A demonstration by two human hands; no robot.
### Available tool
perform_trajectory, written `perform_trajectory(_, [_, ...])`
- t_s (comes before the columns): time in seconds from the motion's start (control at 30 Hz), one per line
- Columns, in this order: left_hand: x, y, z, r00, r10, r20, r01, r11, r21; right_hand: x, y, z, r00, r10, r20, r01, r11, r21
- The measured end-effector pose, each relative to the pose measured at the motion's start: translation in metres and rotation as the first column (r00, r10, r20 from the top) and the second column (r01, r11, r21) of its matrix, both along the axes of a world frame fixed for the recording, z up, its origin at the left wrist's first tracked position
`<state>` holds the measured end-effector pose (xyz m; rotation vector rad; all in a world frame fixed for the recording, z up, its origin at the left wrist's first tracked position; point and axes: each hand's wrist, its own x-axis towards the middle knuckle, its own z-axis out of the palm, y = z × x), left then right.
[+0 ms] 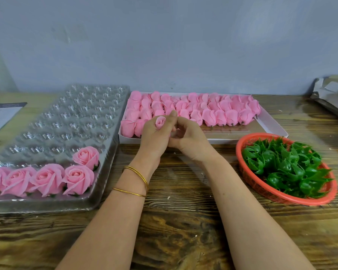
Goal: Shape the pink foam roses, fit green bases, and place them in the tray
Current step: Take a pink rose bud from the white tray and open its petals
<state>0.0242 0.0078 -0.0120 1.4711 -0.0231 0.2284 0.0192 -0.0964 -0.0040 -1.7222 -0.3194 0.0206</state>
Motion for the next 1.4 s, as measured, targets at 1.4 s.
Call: perform_trajectory(1.4, [-0.0024, 0.0026, 0.003, 0.997, -0.056, 0.046, 0.056, 0.998, 0.003, -0.0059, -0.0034, 0.0037, 0.995, 0.085, -0.061, -0.081, 0.995, 0.062])
